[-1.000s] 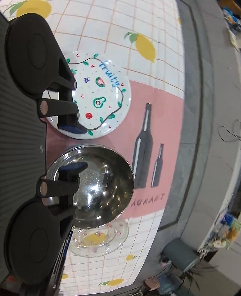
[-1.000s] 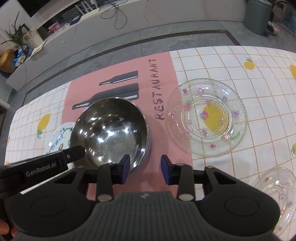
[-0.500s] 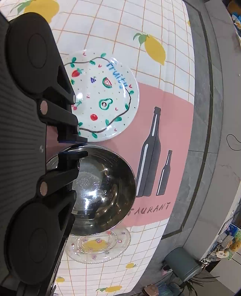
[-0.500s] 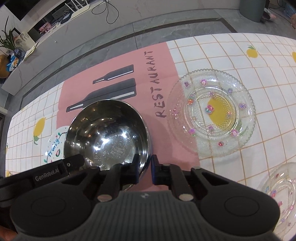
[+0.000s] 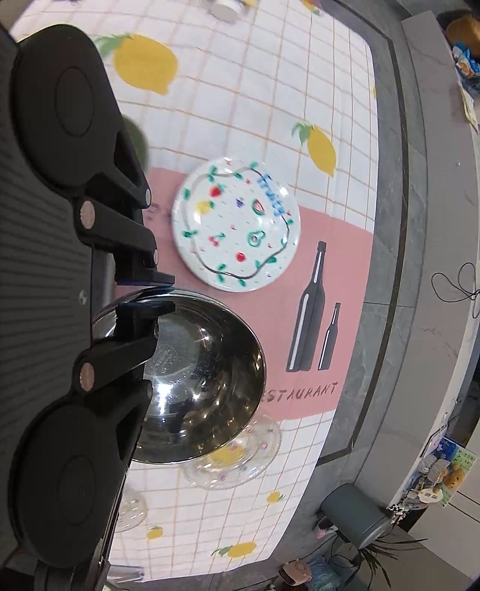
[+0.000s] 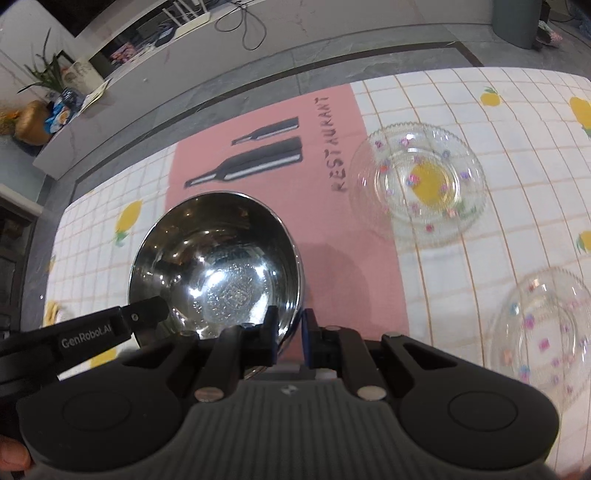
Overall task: Organize plates and bowls
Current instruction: 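Lift the blue steel bowl with both grippers and carry it over the orange bowl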
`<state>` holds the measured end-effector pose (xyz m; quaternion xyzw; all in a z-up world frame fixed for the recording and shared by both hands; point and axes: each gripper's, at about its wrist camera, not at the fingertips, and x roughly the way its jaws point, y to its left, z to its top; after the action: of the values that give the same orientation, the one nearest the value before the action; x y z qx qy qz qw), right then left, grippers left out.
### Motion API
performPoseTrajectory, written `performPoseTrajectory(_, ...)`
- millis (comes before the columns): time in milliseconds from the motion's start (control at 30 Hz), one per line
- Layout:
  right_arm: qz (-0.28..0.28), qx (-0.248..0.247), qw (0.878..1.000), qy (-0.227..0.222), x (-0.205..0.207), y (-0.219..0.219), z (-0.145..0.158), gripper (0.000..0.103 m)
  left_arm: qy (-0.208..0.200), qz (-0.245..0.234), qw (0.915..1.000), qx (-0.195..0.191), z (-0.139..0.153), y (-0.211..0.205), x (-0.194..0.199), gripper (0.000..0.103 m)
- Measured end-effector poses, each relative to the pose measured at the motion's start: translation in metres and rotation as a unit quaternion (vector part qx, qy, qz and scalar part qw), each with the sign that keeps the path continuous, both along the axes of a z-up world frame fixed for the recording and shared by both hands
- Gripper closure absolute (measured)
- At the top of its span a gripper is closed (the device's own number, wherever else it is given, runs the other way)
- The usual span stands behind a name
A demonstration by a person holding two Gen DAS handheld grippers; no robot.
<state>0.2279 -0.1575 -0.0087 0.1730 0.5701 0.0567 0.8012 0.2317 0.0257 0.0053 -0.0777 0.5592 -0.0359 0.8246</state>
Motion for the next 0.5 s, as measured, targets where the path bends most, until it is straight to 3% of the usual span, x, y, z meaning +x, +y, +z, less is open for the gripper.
performPoseTrajectory(500,0.038,0.027,0.999,0.003,-0.098,0.001,0.04,0.092,-0.005,-0.002,1.0,-0.003,0.049,0.01,-0.095,0.094)
